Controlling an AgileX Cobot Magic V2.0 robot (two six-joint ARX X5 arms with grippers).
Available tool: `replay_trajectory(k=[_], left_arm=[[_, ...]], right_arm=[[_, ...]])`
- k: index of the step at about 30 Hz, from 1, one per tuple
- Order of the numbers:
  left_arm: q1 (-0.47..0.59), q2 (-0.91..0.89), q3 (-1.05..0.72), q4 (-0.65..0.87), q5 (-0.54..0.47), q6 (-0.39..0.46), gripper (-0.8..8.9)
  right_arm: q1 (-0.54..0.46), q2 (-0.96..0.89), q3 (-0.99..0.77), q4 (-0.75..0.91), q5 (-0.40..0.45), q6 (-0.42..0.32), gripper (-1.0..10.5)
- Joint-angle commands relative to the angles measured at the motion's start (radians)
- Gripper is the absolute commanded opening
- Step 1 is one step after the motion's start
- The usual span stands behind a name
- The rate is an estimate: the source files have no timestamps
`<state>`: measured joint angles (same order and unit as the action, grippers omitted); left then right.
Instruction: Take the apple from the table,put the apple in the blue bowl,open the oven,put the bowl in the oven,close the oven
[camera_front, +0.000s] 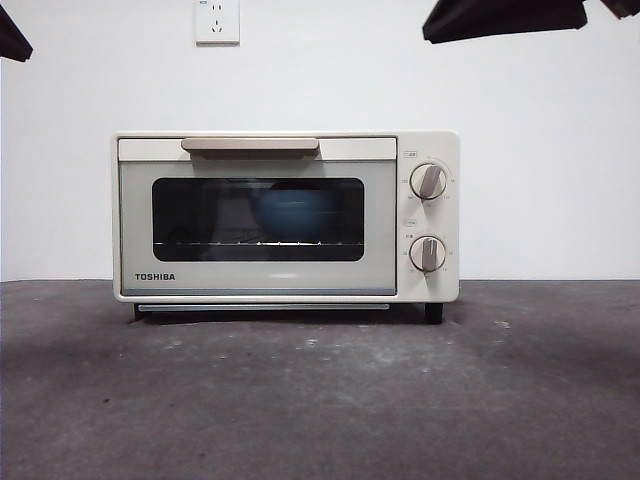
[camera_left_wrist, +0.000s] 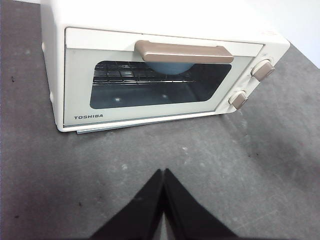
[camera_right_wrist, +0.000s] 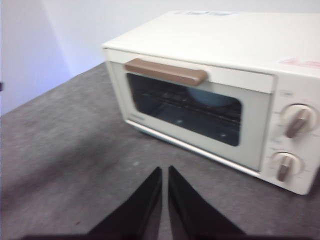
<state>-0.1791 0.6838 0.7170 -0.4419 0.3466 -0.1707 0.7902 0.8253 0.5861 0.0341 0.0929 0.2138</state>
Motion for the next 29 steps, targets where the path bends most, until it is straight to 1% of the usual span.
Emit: replay_trajectory(k=[1, 8, 18, 21, 25, 29], left_arm=[[-0.003, 0.002, 0.015, 0.012, 0.002, 0.009, 0.07], [-0.003, 0.002, 0.015, 0.016, 0.002, 0.009, 0.07], [-0.003, 0.001, 0.015, 0.015, 0.002, 0.01, 0.07], [0.011, -0.031, 0.013, 0.017, -0.017, 0.107, 0.07], [0.089, -0.103, -0.011, 0.065, -0.106, 0.149, 0.07], [0.176, -0.206, -0.111, 0.21, -0.118, 0.198, 0.07]], right_arm=[[0.006, 0.003, 0.009, 0.011, 0.036, -0.006, 0.1], [0.006, 0.003, 0.009, 0.045, 0.039, -0.006, 0.1], [0.006, 0.003, 0.009, 0.044, 0.039, -0.006, 0.1], [0.006, 0.003, 0.009, 0.044, 0.039, -0.006, 0.1], [0.006, 0.003, 0.009, 0.044, 0.039, -0.006, 0.1], [0.006, 0.003, 0.009, 0.044, 0.039, -0.006, 0.1]])
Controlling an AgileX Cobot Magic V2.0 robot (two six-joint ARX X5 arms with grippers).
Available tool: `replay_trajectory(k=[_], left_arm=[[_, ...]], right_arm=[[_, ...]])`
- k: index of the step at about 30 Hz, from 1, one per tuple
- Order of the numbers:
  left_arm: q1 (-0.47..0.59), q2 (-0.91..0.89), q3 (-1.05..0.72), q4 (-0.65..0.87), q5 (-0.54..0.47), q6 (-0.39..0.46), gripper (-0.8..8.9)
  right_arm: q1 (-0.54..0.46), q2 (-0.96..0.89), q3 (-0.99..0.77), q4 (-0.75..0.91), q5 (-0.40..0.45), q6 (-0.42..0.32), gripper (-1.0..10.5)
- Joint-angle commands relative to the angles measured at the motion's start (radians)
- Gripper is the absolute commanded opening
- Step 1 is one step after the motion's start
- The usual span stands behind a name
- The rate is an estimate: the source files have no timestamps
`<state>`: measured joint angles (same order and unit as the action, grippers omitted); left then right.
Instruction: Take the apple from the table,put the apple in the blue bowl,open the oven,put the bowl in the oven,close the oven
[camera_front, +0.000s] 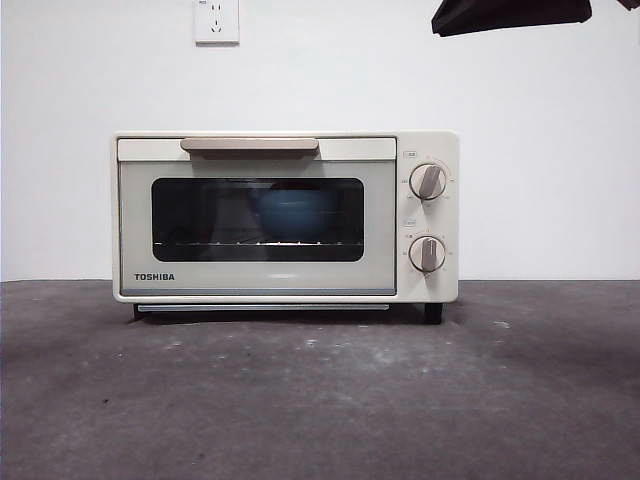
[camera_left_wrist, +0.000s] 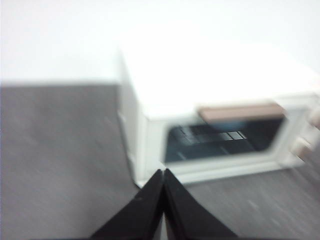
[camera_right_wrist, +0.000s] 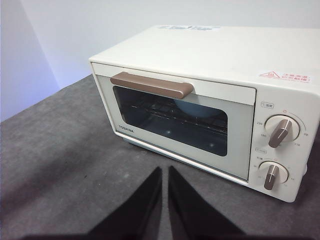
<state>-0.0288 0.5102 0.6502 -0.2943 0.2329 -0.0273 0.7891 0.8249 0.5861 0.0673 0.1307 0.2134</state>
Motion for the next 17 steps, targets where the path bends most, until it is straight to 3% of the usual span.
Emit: replay_trajectory(k=[1, 9, 17], left_arm=[[0.041, -0.054, -0.072, 0.097, -0.009, 0.057, 0.07], [0.079, -0.224, -0.365, 0.32, -0.051, 0.059, 0.07], [0.082, -0.356, -0.548, 0.301, -0.055, 0.061, 0.07]], right_arm=[[0.007, 0.003, 0.009, 0.011, 0.002, -0.005, 0.1], [0.007, 0.003, 0.009, 0.011, 0.002, -0.005, 0.1], [0.007, 0.003, 0.009, 0.011, 0.002, -0.005, 0.1]])
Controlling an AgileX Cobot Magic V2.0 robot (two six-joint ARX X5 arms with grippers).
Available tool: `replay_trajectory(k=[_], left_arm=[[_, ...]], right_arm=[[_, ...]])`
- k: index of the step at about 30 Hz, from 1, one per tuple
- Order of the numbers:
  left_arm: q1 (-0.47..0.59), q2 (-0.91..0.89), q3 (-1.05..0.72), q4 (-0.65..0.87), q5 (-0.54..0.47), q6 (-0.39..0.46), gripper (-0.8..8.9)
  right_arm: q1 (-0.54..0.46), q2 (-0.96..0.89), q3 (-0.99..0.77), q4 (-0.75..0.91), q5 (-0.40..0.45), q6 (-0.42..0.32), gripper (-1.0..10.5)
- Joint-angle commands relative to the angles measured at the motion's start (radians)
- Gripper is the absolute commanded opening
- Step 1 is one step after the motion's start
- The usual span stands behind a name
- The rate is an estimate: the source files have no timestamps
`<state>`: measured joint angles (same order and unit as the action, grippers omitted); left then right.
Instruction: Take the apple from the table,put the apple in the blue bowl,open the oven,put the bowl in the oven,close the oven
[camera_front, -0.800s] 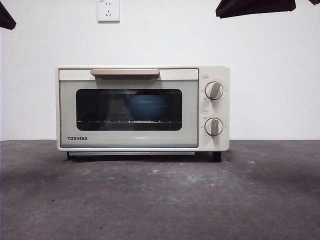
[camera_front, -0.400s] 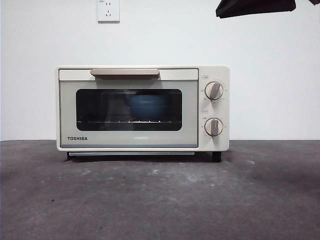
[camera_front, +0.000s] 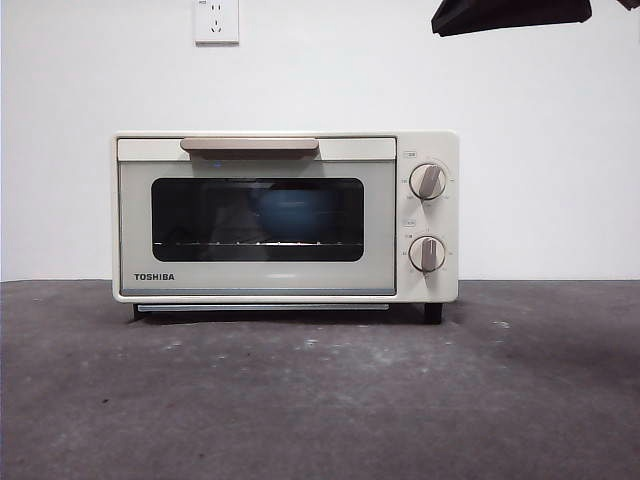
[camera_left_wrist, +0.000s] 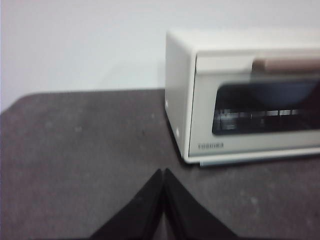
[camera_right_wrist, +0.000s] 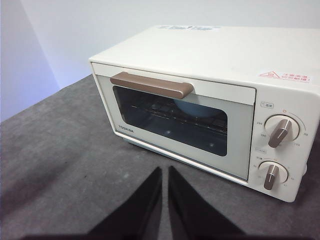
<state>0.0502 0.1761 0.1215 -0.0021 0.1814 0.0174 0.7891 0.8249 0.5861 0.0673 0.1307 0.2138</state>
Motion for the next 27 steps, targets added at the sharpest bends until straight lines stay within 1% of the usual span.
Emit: replay_trajectory(k=[1, 8, 13, 15, 20, 27], left_arm=[[0.003, -0.035, -0.03, -0.003, -0.003, 0.017, 0.07], [0.003, -0.116, -0.077, -0.117, -0.003, 0.02, 0.07], [0.003, -0.159, -0.101, -0.165, -0.003, 0.013, 0.08], [0.003, -0.175, -0.115, -0.176, -0.003, -0.01, 0.07], [0.003, -0.173, -0.115, -0.169, -0.003, -0.038, 0.07], [0.003, -0.173, -0.115, -0.162, -0.003, -0.037, 0.07]], right_arm=[[0.007, 0.003, 0.009, 0.011, 0.002, -0.006, 0.1], [0.007, 0.003, 0.009, 0.011, 0.002, -0.006, 0.1], [0.007, 0.003, 0.009, 0.011, 0.002, -0.006, 0.1], [0.007, 0.003, 0.009, 0.011, 0.001, -0.006, 0.1], [0.007, 0.003, 0.009, 0.011, 0.002, -0.006, 0.1], [0.007, 0.003, 0.009, 0.011, 0.001, -0.006, 0.1]])
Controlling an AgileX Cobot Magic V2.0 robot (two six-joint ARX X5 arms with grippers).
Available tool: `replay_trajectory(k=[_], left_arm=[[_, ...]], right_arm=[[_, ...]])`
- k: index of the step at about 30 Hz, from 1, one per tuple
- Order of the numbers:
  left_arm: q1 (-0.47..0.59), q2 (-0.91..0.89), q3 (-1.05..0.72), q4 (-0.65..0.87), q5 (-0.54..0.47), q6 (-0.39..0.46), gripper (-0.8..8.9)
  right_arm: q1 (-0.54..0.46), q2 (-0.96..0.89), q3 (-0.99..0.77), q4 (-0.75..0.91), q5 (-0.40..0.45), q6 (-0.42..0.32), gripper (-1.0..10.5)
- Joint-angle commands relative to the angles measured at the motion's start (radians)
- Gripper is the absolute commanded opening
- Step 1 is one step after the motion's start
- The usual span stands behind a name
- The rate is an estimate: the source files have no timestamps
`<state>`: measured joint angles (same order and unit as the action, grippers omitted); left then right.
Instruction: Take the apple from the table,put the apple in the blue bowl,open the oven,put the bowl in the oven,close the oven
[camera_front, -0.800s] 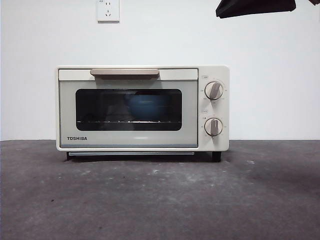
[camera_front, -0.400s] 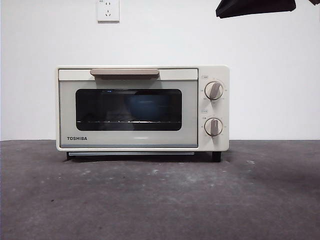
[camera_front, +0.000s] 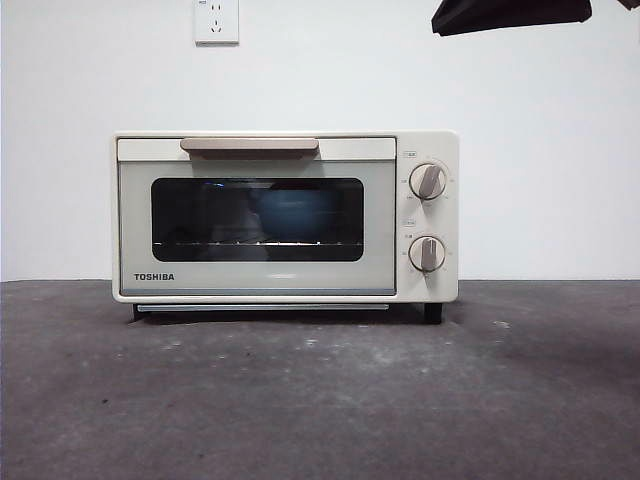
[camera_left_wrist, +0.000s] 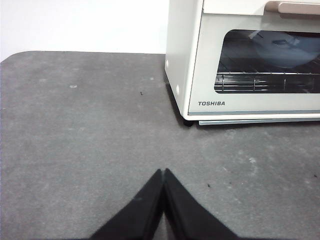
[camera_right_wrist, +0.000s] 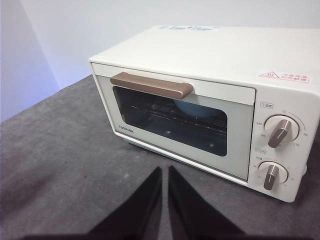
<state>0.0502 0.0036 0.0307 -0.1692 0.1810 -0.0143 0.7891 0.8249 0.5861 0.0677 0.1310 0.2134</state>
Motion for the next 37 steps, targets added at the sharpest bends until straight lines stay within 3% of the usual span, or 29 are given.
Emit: replay_trajectory(k=[1, 16, 18, 24, 28, 34, 37], left_arm=[[0.003, 0.0, -0.024, 0.005, -0.002, -0.005, 0.07], [0.003, 0.0, -0.024, 0.005, -0.002, -0.005, 0.07], [0.003, 0.0, -0.024, 0.005, -0.002, -0.005, 0.08], [0.003, 0.0, -0.024, 0.005, -0.002, -0.005, 0.08], [0.003, 0.0, -0.024, 0.005, -0.002, -0.005, 0.07], [0.003, 0.0, -0.024, 0.005, -0.002, -0.005, 0.07], [0.003, 0.0, -0.024, 0.005, -0.002, -0.005, 0.07]], right_arm=[[0.007, 0.003, 0.009, 0.01, 0.001, -0.005, 0.1], [0.007, -0.005, 0.009, -0.005, -0.002, -0.006, 0.1], [-0.017, -0.041, 0.009, -0.014, 0.03, -0.043, 0.1], [-0.187, -0.16, 0.008, -0.096, -0.024, -0.098, 0.1], [-0.356, -0.248, 0.008, -0.176, -0.054, -0.154, 0.1], [-0.564, -0.369, -0.014, -0.18, -0.066, -0.272, 0.1], [-0.644, -0.425, -0.055, -0.165, -0.088, -0.293, 0.1]])
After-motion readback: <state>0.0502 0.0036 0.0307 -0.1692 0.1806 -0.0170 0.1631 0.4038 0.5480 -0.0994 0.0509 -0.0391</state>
